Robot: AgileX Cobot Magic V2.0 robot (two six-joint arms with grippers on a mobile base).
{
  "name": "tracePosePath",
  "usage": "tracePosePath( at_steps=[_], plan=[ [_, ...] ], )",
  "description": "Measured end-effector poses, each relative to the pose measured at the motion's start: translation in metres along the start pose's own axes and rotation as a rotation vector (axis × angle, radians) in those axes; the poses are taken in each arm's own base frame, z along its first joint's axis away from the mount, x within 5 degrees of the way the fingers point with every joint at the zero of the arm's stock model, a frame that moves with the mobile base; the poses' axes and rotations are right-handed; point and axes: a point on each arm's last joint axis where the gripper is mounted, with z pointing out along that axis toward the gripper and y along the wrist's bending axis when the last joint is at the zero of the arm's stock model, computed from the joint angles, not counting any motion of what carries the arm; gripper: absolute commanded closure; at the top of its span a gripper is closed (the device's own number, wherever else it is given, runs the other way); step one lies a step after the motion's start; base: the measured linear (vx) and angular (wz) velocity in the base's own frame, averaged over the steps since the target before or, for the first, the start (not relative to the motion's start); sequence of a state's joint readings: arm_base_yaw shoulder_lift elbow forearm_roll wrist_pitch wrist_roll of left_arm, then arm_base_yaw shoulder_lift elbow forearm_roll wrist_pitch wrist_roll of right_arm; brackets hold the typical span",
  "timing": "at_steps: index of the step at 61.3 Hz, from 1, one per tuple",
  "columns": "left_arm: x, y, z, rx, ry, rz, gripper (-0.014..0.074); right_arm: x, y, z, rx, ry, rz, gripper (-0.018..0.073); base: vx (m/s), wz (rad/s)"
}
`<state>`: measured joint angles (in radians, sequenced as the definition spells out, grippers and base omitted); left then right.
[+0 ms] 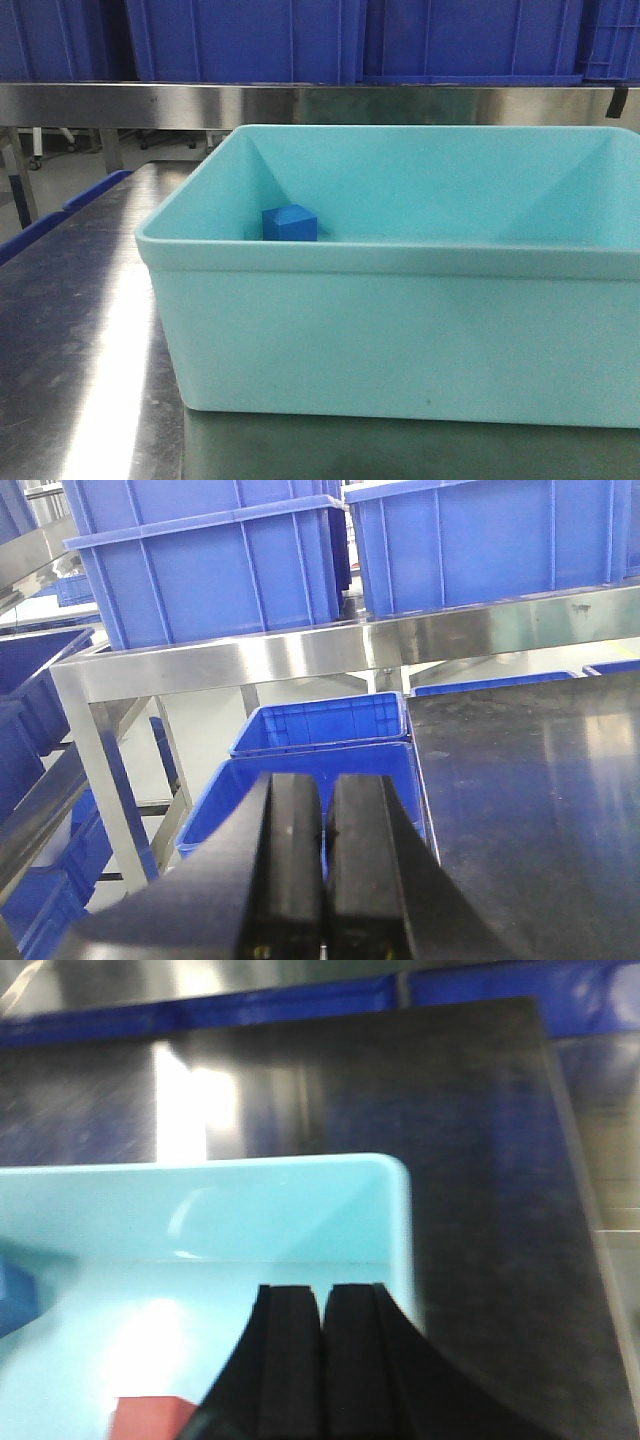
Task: Pick red cube and place on left shelf
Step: 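Move the right gripper over the red cube in the light-blue bin, then lower the right gripper and close it around the red cube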
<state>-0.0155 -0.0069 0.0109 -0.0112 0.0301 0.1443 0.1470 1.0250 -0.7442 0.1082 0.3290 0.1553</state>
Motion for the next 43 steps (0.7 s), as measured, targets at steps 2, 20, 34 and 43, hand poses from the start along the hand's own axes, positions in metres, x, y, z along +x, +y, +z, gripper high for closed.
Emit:
tracePosePath(
  at_steps=[2, 20, 34, 43],
  plan=[
    [0.0, 0.0, 0.0, 0.0, 0.0, 0.0, 0.0491, -0.002, 0.007, 0.008, -0.02, 0.022, -0.012, 0.0508, 0.0, 0.0],
    [0.0, 0.0, 0.0, 0.0, 0.0, 0.0, 0.0491, -0.005, 0.06, 0.057, -0.146, 0.148, -0.108, 0.0423, 0.0, 0.0],
    [0.0, 0.0, 0.0, 0.0, 0.0, 0.0, 0.0491, 0.022, 0.08, 0.089, -0.164, 0.301, -0.162, -0.0009, 0.0, 0.0],
    [0.0, 0.0, 0.0, 0.0, 0.0, 0.0, 0.0491, 0.034, 0.088, 0.098, -0.168, 0.374, -0.188, -0.0016, 0.0, 0.0]
  ],
)
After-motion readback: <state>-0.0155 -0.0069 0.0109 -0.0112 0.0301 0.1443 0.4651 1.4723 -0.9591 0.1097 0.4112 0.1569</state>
